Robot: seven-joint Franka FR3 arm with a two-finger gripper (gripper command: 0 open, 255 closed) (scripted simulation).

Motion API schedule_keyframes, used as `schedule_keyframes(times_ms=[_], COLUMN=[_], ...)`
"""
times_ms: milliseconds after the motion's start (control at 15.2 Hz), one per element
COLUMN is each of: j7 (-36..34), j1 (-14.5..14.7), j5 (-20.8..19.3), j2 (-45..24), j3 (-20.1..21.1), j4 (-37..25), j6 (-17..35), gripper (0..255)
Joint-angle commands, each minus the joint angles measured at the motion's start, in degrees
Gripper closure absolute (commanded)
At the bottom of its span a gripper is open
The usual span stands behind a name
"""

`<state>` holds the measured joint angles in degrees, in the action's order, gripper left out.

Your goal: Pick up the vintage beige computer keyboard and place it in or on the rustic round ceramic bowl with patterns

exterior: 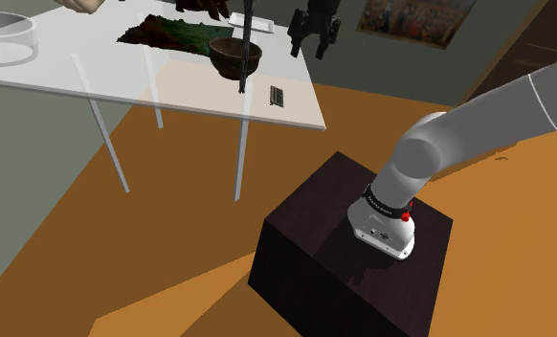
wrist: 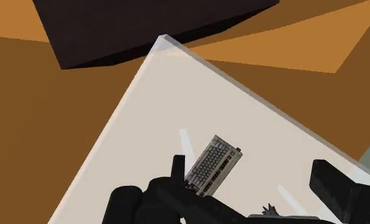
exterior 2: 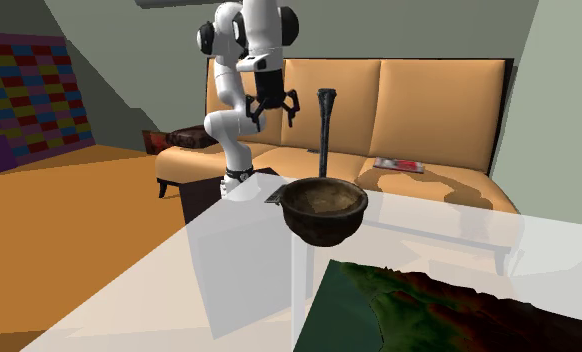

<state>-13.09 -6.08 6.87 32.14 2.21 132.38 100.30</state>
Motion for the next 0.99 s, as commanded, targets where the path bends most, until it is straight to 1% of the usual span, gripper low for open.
schedule_keyframes(times_ms=[0, 594, 924], j7=[-3.97, -19.13, -19.6], j1=[-1.0, -4.69, -4.54], j5=[0.88, 4.07, 4.57], j2=[-3.5, -20.95, -22.73], j3=[0.64, 1.22, 1.46], j4=[0.38, -1.96, 0.02], j6=[3.08, 14.5, 18.13], gripper=[0, 0, 0])
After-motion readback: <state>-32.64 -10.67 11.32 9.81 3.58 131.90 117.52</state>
